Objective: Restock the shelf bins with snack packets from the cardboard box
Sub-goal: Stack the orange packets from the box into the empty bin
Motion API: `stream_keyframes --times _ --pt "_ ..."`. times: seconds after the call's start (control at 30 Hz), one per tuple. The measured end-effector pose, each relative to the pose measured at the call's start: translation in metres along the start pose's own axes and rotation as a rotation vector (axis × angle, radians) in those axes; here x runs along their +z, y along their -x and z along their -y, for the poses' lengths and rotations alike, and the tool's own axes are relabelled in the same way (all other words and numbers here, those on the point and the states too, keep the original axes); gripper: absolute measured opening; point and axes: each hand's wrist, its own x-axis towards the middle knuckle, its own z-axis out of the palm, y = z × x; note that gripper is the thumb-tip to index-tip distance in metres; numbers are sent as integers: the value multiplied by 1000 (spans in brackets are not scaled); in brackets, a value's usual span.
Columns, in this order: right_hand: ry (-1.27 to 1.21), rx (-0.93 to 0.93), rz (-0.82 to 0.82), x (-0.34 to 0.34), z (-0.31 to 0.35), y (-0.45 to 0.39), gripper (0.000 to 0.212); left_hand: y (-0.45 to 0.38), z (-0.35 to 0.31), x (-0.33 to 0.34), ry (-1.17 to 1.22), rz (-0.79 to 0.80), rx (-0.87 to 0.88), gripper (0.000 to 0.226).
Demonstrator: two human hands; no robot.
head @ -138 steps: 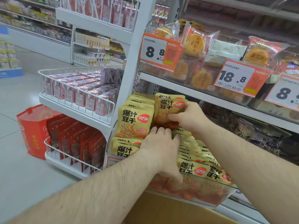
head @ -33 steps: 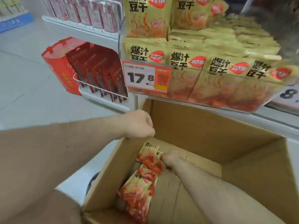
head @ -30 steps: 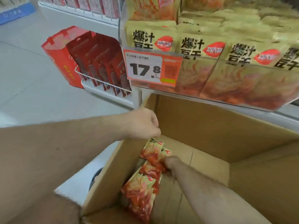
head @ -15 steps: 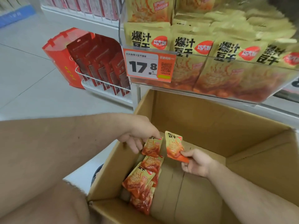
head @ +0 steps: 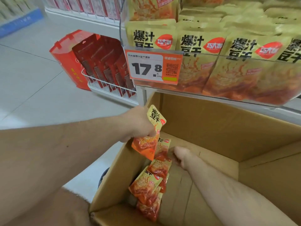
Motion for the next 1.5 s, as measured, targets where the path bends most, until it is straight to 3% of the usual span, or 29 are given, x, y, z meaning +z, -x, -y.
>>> stream_keyframes --times 0.07,0.2,0.47,0.67,0.83,1.0,1.23,1.33,1.5 --pt "-15 28 -80 16 -1 -30 3 -4 1 -2 9 25 -4 37" --pt "77 56 -173 36 -21 -135 29 -11 0 -1 9 27 8 35" --pt "61 66 -214 40 -5 -97 12 -16 4 -2 42 39 -6 44" --pt "123 -143 -171 -17 19 6 10 -11 6 -8 198 93 -34 33" --pt "8 -254 80 -74 22 114 18 1 3 -14 310 165 -37 33" --pt "-72 -371 229 -79 29 195 18 25 -6 -19 358 240 -9 41" --pt "-68 -508 93 -60 46 235 23 55 -26 -19 477 340 131 53" --pt "-65 -562 44 -56 54 247 25 66 -35 -16 554 394 209 38" --pt "-20 -681 -36 -57 73 272 20 79 -54 -16 558 280 315 32"
